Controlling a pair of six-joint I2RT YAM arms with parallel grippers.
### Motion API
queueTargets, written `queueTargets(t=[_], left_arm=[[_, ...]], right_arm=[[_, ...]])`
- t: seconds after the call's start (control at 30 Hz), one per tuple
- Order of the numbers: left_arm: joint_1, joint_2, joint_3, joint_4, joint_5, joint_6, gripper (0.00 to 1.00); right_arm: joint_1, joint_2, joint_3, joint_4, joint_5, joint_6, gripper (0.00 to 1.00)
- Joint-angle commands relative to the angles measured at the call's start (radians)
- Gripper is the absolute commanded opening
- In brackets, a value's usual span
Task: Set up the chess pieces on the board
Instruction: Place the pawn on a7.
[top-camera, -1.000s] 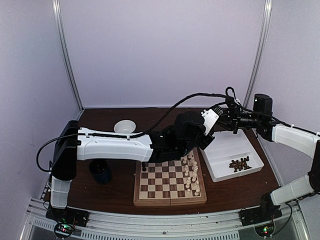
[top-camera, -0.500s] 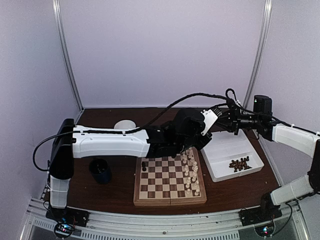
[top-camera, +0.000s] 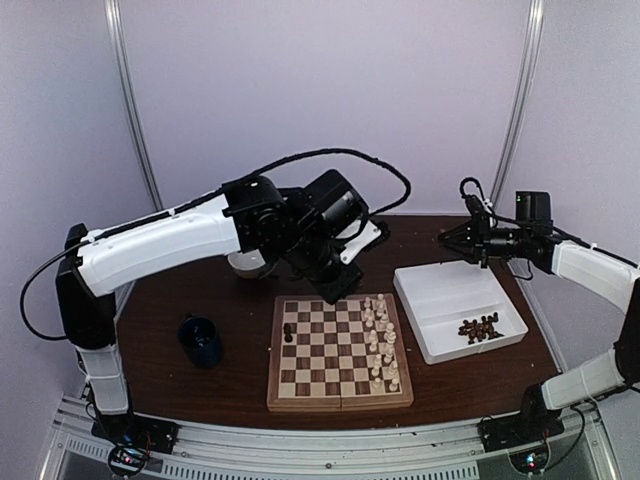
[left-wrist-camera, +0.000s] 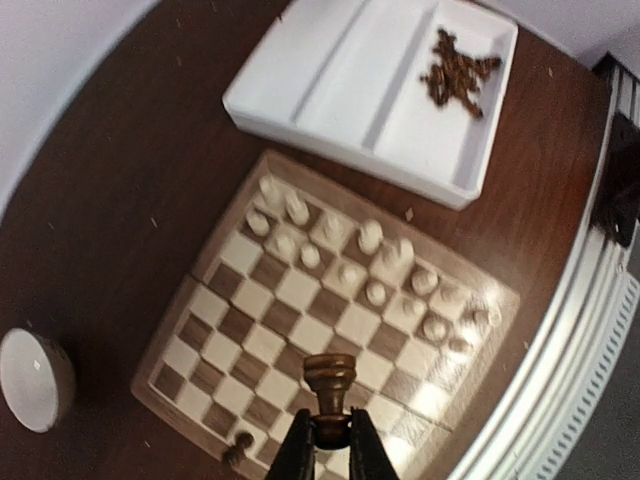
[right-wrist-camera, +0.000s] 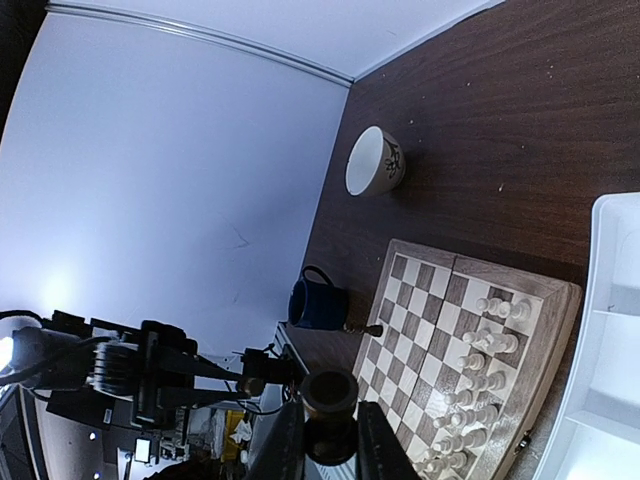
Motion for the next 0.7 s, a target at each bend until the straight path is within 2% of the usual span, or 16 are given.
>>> queueTargets(t=[0.0,0.3,0.67], left_arm=[[0.017,0.054,0.006,-0.403,0.305,-0.138,0.06],[0.017,0.166,-0.038,-0.587,0.525,-0.102,0.07],[0.015,0.248,-0.087,-0.631,0.506,-0.109,0.07]], right_arm=[[-0.021,-0.032,0.025,-0.029,0.018,-0.051,0.01],[-0.042,-0.068,0.017,-0.031,0.032,-0.06,0.01],[-0.048,-0.073,0.018,-0.032,0.033,-0.055,0.01]])
